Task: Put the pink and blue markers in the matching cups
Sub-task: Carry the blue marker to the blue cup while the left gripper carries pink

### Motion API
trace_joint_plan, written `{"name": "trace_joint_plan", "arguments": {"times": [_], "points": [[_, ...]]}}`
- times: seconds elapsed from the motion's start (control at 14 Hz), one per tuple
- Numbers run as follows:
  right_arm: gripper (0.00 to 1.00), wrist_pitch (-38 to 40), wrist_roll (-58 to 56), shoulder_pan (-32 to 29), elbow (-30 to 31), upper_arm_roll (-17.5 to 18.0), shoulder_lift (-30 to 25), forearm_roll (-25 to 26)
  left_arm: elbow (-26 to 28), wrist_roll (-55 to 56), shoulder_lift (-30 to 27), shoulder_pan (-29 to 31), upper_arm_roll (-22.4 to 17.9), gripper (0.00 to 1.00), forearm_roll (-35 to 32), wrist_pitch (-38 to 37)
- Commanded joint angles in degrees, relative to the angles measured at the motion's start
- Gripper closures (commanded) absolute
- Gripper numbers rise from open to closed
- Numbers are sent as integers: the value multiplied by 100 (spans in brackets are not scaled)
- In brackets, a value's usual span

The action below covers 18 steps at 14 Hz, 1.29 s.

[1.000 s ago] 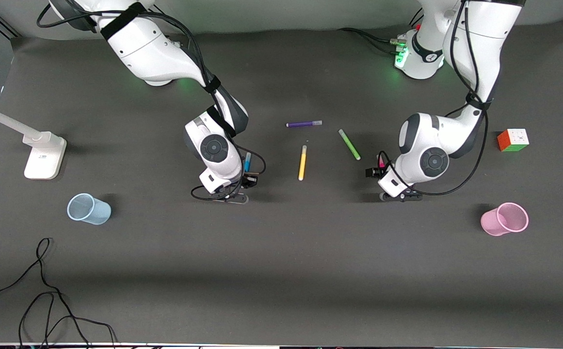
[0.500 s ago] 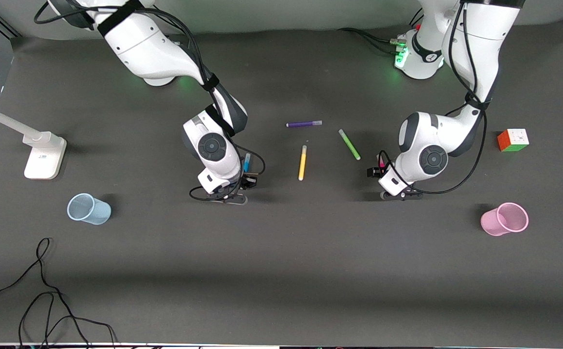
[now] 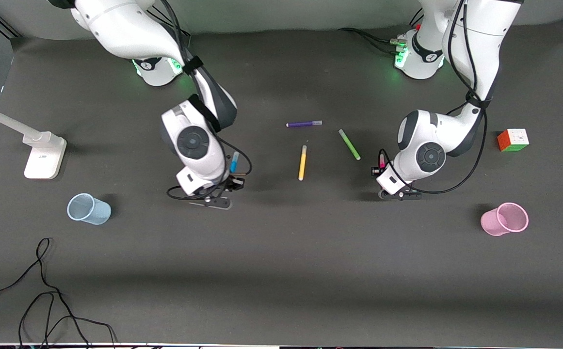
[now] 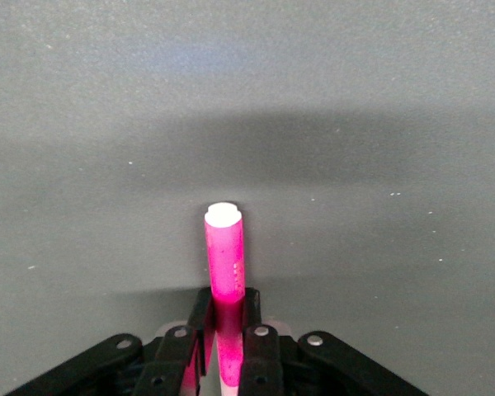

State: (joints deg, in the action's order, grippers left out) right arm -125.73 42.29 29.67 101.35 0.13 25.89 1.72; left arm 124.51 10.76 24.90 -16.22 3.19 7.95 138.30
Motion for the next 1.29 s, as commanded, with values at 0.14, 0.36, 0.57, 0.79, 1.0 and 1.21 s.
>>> {"name": "trace_joint_plan", "arguments": {"times": [0.14,0.36,0.57,0.79,1.0,1.21], "points": [[100,758,-563,21,-229,-495,-628,609,22,-12,-362,13,-134,100,-109,-144],[100,980,-1081,21,-221,-839,-1041,918,-547,-143,-775,22,-458,100,-712,-1301],[100,1348,-1495,21,-265,-1050,-1296,1311,-1400,-765,-952,136,-784,100,-1058,-2428],[100,1499,-1881,30,-265,-1234,-1490,2243,-1973,-1916,-944,671,-820,100,-1076,-2782],[100,1411,-2076,21,-265,-1428,-1551,2955,-2272,-3225,-909,1137,-829,100,-1050,-2581],[100,1069,-2076,21,-221,-1743,-1508,3562,-2325,-4105,-891,1490,-820,100,-830,-1774]]}}
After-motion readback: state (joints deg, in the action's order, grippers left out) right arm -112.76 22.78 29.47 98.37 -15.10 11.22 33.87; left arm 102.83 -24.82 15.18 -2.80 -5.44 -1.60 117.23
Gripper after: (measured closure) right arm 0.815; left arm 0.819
